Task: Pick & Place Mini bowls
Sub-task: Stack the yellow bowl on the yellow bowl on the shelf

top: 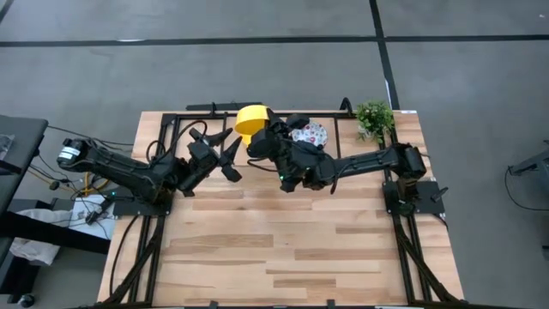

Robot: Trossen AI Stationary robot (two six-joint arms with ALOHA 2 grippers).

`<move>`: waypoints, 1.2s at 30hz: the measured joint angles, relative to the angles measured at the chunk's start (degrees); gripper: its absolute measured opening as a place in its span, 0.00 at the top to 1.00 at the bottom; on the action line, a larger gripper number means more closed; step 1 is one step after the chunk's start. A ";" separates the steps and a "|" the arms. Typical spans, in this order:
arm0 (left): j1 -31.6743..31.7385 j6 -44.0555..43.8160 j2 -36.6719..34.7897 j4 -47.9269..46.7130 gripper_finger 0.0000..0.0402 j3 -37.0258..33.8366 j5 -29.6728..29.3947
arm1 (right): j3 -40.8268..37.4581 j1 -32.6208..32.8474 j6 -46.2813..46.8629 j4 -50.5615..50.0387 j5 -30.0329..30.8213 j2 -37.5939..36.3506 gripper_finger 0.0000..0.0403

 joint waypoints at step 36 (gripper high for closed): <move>5.04 -5.07 -0.02 -0.78 0.98 0.00 -2.06 | -0.11 1.54 1.07 -0.37 -2.54 -0.02 0.97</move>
